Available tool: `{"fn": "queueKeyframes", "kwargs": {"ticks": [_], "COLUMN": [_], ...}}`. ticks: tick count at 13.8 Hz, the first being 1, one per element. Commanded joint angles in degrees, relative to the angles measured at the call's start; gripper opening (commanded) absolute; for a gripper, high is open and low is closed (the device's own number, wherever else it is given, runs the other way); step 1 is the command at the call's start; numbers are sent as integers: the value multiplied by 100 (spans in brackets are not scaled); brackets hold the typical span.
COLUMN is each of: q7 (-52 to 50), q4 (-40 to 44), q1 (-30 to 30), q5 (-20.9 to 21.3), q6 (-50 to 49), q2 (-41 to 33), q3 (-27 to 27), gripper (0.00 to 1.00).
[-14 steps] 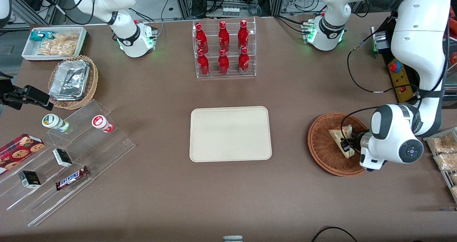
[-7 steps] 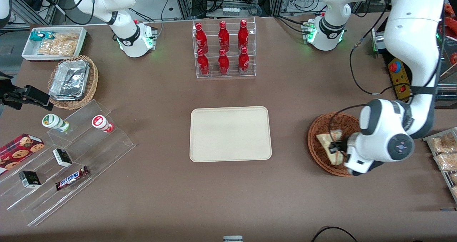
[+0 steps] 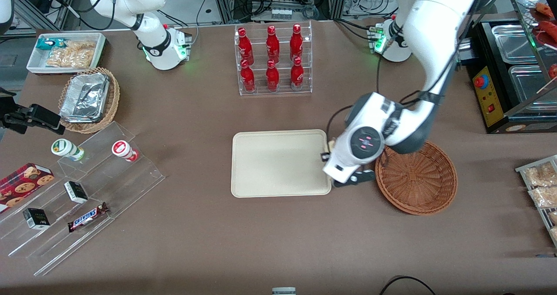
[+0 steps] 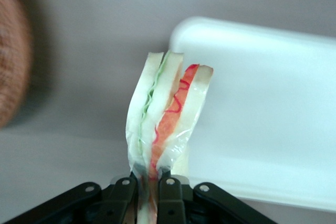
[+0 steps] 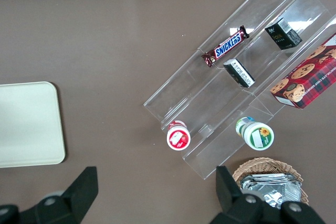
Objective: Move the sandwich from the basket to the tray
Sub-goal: 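Carry the sandwich with the left gripper over the beige tray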
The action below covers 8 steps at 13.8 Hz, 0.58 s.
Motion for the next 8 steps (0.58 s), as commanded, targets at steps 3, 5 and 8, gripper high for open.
{"fn": "queueKeyframes", "kwargs": {"ticks": [3,5,8], "q7": [-664,-717,-761], "q4": [1391,1814,2017], "q1": [-895,-1053,-1150], "q5": [30,109,127], "q6": [1,-25,1], "q2": [1167,1510,1792], "q3": [104,131,140], "gripper": [16,16,17]}}
